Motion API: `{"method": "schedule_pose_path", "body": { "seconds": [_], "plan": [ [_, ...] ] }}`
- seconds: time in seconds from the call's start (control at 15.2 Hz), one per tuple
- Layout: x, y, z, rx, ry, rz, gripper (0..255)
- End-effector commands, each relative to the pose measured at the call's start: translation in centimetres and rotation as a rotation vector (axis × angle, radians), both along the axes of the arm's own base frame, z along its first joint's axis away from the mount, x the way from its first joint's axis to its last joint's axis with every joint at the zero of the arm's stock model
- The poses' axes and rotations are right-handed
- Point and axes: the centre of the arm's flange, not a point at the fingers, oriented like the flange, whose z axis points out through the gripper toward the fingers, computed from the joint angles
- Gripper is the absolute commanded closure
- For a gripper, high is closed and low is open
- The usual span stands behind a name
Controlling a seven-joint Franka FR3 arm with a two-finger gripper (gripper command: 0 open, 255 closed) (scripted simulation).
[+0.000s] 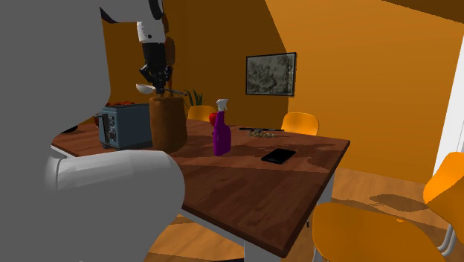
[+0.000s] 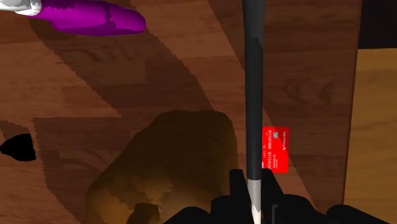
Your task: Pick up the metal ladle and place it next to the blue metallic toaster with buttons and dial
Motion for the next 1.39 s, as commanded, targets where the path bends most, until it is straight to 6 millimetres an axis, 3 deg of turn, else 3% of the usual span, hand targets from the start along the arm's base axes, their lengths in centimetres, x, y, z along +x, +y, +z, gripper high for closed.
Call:
{"method": "schedule_pose_path", "body": {
  "seconds": [0.0,1.32],
  "plan": [
    [0.1,0.4,-0.9,0.000,0.001,-0.001,255],
    [0.1,0.4,-11.5,0.000,0.001,-0.001,255]
  ]
}}
